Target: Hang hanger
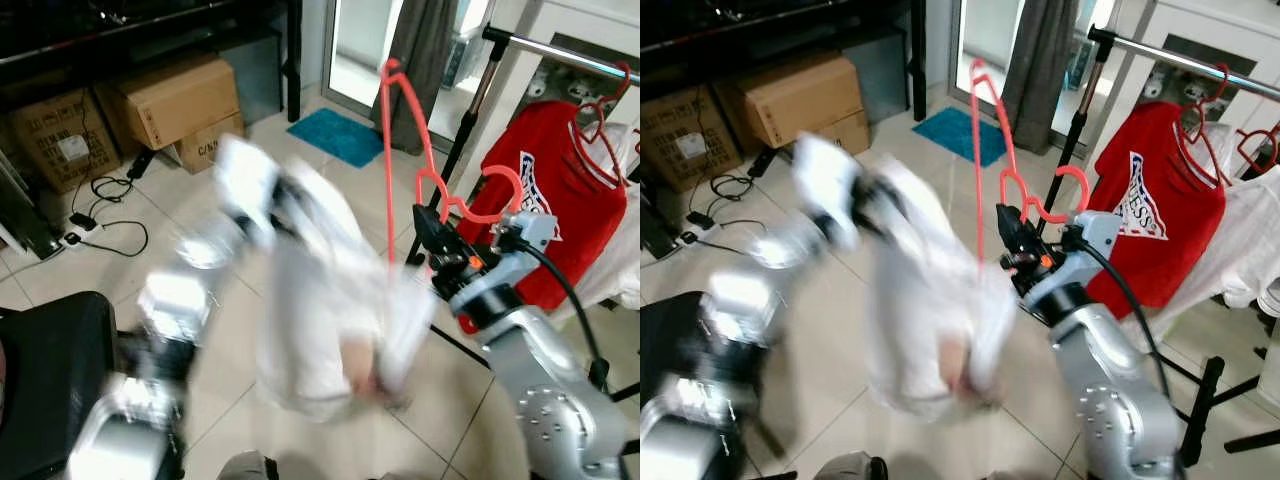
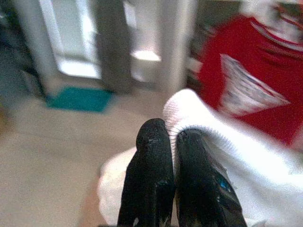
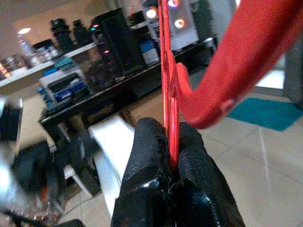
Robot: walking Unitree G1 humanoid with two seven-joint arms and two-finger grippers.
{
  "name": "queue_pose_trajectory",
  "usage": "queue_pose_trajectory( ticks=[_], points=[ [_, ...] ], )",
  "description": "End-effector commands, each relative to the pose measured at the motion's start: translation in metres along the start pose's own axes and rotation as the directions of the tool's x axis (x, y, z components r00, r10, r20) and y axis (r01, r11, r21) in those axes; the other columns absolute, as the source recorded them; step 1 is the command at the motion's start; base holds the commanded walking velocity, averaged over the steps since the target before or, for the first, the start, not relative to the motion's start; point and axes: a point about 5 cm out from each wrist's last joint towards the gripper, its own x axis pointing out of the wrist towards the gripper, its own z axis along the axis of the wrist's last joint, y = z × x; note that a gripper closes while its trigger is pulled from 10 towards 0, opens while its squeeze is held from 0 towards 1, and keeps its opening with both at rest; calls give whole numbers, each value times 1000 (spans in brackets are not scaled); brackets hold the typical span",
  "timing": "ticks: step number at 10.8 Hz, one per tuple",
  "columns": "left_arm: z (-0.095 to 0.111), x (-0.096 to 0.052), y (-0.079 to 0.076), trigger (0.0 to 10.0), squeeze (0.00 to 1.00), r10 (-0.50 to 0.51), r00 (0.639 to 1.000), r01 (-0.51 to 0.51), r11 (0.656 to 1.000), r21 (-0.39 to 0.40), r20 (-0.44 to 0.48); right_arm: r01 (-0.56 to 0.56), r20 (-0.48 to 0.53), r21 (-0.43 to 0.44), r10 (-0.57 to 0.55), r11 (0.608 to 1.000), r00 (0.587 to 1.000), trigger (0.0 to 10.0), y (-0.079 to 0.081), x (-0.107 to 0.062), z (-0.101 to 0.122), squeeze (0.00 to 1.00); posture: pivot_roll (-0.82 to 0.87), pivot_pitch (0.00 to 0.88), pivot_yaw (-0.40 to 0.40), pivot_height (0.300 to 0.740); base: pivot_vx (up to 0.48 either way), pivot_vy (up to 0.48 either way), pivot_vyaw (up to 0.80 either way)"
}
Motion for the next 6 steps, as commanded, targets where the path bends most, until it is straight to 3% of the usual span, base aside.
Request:
queue_pose_trajectory(
  ticks=[1, 4, 6],
  points=[
    [15, -3, -3, 0, 0, -34, 999, 33, 999, 24, 39, 47, 18, -5, -47, 999, 999, 0, -6, -2, 1, 0, -33, 36, -8, 740, 0, 0, 0],
    [19, -17, -16, 0, 0, -135, 988, 135, 991, 3, 74, 170, 93, 33, -173, 985, 981, 0, -16, 0, 5, 0, -26, 40, -7, 740, 0, 0, 0],
    [23, -26, -13, 0, 0, -98, 991, 100, 995, -15, 88, 233, 71, 29, -234, 972, 970, 0, -24, -1, 4, 0, -26, 38, -3, 740, 0, 0, 0]
  ],
)
